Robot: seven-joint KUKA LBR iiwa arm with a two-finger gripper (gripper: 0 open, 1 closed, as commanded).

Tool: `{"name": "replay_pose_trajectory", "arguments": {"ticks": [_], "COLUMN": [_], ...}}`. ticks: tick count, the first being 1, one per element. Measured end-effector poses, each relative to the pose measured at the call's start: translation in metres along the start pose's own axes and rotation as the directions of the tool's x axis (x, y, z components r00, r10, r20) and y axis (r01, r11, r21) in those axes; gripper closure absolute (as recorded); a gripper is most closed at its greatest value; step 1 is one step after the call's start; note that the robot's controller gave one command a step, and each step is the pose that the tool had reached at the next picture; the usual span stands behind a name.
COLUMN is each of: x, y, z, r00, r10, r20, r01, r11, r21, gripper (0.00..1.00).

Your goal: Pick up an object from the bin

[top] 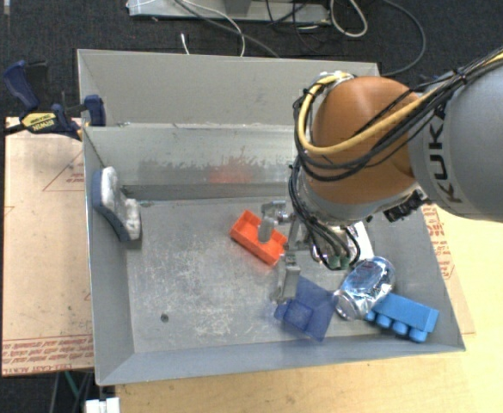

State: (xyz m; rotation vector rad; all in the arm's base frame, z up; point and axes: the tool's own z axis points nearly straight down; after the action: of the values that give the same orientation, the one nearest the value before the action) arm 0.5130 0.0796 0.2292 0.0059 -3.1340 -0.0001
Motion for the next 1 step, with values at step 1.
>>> {"name": "replay_pose_trajectory", "arguments": {"ticks": [1], "x": [-0.0014], "y": [-0.0007], "z": [-0.0045], "r00": [1.000], "r10": [0.004], "r20": [0.008], "r01": [-0.004], "r11": [1.000], "r21": [-0.001], "gripper": [0.00]}}
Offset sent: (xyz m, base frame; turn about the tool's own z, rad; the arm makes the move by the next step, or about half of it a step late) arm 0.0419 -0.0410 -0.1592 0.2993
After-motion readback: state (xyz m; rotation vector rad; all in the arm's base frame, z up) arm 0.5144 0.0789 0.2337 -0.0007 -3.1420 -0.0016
